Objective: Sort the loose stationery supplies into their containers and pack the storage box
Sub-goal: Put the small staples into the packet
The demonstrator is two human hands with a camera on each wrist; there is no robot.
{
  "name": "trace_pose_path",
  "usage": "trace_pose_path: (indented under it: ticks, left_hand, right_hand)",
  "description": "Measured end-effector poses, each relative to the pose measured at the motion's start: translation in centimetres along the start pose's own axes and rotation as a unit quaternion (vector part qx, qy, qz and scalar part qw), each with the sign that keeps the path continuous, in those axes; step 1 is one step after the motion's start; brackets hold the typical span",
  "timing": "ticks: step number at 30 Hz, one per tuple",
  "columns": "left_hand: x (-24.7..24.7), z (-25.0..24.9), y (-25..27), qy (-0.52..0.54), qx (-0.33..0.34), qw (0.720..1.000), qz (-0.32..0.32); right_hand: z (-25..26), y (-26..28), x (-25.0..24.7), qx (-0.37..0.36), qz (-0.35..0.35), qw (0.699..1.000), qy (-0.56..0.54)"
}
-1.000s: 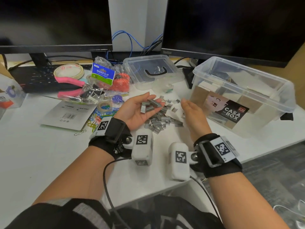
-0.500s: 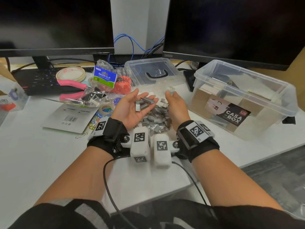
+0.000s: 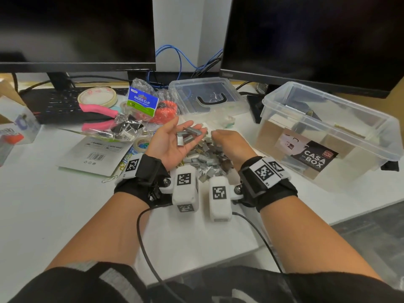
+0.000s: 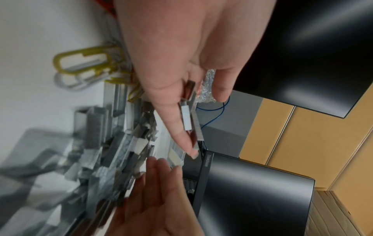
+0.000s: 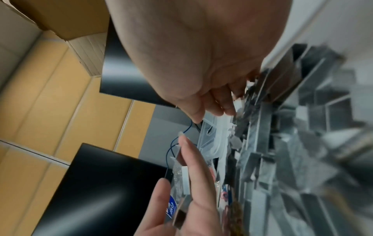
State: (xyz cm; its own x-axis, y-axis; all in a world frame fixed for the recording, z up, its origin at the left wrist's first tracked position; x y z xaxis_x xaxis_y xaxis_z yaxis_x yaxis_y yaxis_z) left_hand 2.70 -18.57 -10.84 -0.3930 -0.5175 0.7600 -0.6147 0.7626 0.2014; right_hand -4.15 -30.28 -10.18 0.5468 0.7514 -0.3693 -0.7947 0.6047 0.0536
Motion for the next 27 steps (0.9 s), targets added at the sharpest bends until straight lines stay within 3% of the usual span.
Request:
trace_pose_path:
  ticks: [3, 6, 10, 18, 27]
  left_hand:
    - [-0.3, 0.0, 0.0, -0.006, 0.000, 1.000, -0.008]
    - [-0.2, -0.2, 0.1, -0.015, 0.008, 1.000, -0.008]
    - [-0.3, -0.1, -0.1, -0.004, 0.002, 1.000, -0.008]
    - [-0.3, 0.0, -0.2, -0.004, -0.002, 1.000, -0.006]
    - [-0.3, 0.0, -0.3, -0.005, -0.005, 1.000, -0.007]
  right_hand:
    - [-0.5, -0.4, -2.1, 0.017, -0.077, 0.996, -0.038]
    - [-0.7, -1.8, -4.1, 0.026, -0.131, 0.991, 0.010]
    - [-0.9, -3.7, -4.4, 0.054, -0.102, 0.988, 0.100]
    - [-0.7, -5.8, -3.5, 0.104, -0.058, 0.980, 0.157]
    - [-0.6, -6.4, -4.6, 0.035, -0.104, 0.994, -0.004]
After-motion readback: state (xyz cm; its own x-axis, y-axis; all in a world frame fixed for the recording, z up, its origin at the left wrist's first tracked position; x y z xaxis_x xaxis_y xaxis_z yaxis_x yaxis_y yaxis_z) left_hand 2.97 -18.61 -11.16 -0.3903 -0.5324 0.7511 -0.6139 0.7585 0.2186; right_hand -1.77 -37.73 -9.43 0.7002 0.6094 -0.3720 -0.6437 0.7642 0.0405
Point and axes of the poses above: each hand's wrist, its own y-axis away from the middle knuckle, its own x-axis out of the palm, z = x × y, the point moved 8 cm from there along -y, towards the middle knuckle, and after that the axes turned 3 degrees about -y, right-handed, at the moved point
